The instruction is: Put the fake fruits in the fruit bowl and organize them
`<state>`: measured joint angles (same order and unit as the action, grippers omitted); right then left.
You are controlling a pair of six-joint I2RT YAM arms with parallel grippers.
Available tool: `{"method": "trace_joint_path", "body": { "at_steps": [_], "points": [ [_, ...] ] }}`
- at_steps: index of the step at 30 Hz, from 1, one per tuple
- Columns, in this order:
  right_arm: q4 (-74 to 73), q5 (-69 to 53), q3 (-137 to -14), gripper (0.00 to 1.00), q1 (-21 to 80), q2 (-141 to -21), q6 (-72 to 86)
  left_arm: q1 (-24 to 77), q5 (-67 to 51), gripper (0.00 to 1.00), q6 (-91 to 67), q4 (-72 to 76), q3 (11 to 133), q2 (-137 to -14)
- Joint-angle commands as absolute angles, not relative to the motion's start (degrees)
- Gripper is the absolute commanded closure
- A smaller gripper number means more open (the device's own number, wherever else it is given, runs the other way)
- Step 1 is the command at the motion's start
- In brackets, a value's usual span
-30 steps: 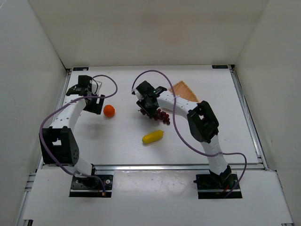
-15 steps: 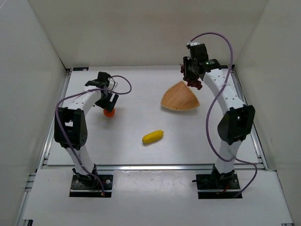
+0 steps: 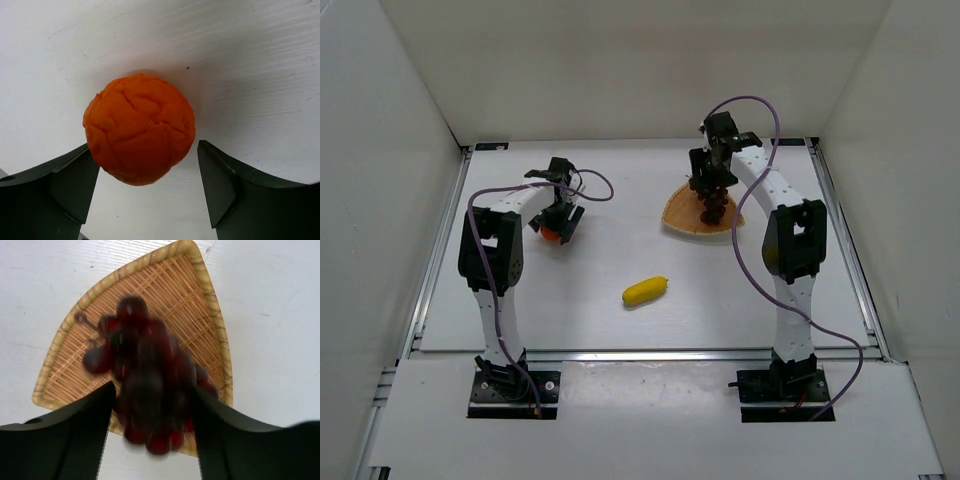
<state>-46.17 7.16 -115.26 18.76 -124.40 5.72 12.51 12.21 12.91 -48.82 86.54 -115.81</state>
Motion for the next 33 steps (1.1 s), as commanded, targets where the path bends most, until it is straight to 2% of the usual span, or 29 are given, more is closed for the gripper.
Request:
{"method": "trace_joint_path", "body": {
  "at_steps": [1, 2, 3, 4, 5, 12, 17, 23, 26, 27, 29, 30, 33],
  "points": [
    [-46.4, 5.5, -116.5, 0.28, 18.5, -122.7, 5.8, 12.7, 11.8, 0.13, 12.6, -49.4, 88.9, -115.9],
    [-47.6, 5.5, -117.2, 0.13, 18.5, -123.2, 5.8, 12.7, 11.8, 0.13, 12.6, -49.4, 88.9, -116.4],
    [-47.6, 4.4, -117.2, 0.02, 18.5, -122.7, 5.3, 12.7, 11.8, 0.17, 12.6, -49.4, 89.4, -116.5],
    [-48.3, 3.9, -117.2, 0.00, 18.5, -122.2, 5.3, 12.7, 11.8, 0.19, 12.6, -49.4, 89.4, -116.5],
    [-48.3, 3.2, -115.1, 0.00, 18.5, -119.5, 5.3, 12.7, 11.2, 0.24, 12.6, -49.4, 89.4, -117.1],
    [-47.7, 4.5, -107.7, 0.00, 18.5, -109.3, 6.4, 12.7, 11.2, 0.32, 12.6, -49.4, 90.4, -117.6],
    [-47.7, 5.1, -100.4, 0.00, 18.5, -100.4, 6.9, 13.3, 10.6, 0.45, 12.6, -49.4, 93.1, -118.9],
    [-47.7, 7.8, -94.8, 0.00, 18.5, -92.7, 8.5, 16.4, 10.6, 0.47, 13.6, -50.7, 94.6, -115.8],
    [-45.8, 6.8, -92.6, 0.00, 17.9, -87.2, 10.2, 21.7, 12.2, 0.45, 15.8, -52.1, 100.7, -115.9],
    [-44.7, 6.2, -89.6, 0.00, 17.4, -85.9, 10.2, 25.0, 13.0, 0.44, 16.6, -53.5, 106.7, -117.0],
    [-41.5, 4.8, -86.1, 0.00, 16.2, -82.2, 11.5, 28.3, 13.0, 0.44, 17.2, -55.5, 114.3, -122.3],
    [-41.5, 4.1, -84.6, 0.00, 16.2, -81.1, 11.5, 31.5, 12.5, 0.43, 18.0, -56.5, 121.8, -124.3],
    [-41.5, 3.6, -80.3, 0.00, 13.4, -77.4, 12.1, 38.0, 12.5, 0.43, 21.1, -56.3, 129.4, -130.2]
  ]
}}
